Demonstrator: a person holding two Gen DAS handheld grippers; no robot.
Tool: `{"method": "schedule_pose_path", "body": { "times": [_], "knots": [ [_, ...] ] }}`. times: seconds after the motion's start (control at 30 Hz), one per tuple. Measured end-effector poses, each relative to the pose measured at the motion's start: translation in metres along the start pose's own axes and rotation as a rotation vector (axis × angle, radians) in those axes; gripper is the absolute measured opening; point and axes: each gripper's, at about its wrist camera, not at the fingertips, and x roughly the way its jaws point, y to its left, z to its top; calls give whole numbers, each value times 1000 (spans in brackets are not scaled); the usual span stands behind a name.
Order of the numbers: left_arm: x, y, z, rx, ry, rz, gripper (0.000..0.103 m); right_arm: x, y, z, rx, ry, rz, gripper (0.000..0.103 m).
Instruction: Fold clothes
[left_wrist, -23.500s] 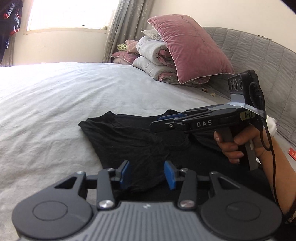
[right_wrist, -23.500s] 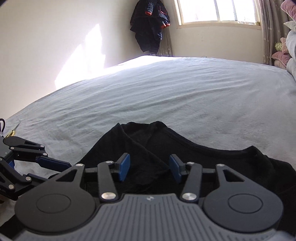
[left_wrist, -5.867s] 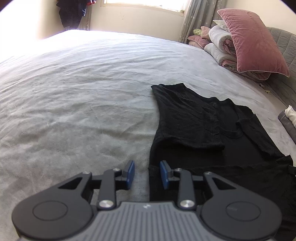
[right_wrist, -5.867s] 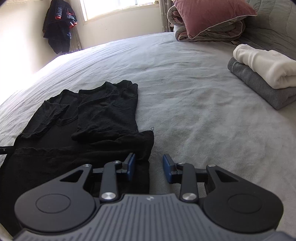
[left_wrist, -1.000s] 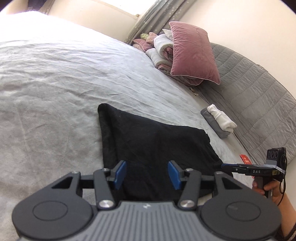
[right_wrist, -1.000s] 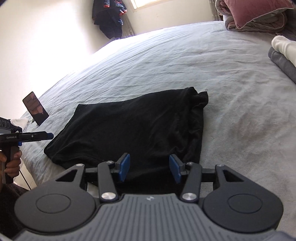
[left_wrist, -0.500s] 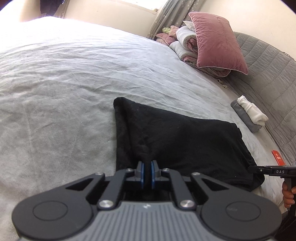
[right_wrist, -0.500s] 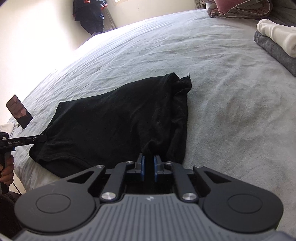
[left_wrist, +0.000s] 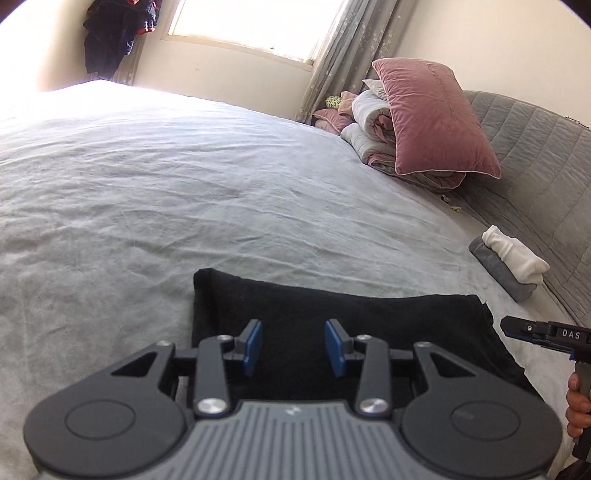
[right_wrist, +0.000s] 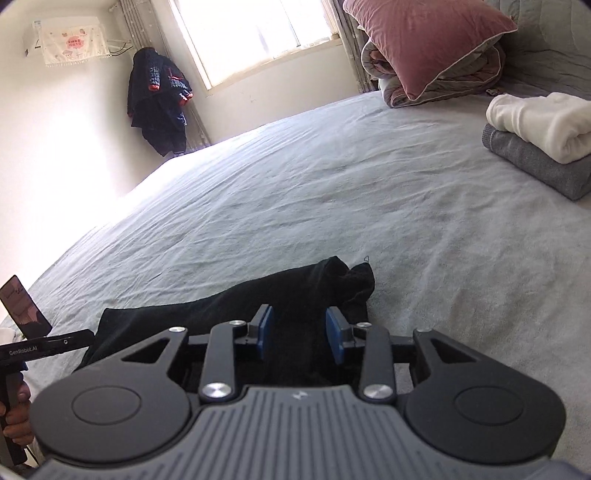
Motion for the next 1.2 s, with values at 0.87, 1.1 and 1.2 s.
{"method": "schedule_pose_path", "body": {
  "times": [0.87, 1.1, 1.2],
  "knots": [
    [7, 19, 6, -91, -19, 50, 51, 18, -15, 3, -1, 1, -194, 45],
    [18, 19, 9, -157, -12, 81, 51, 17, -7, 9, 57, -34, -154, 45],
    [17, 19, 9, -163, -23, 132, 50, 22, 6, 8, 21, -18, -139, 45]
  ]
}}
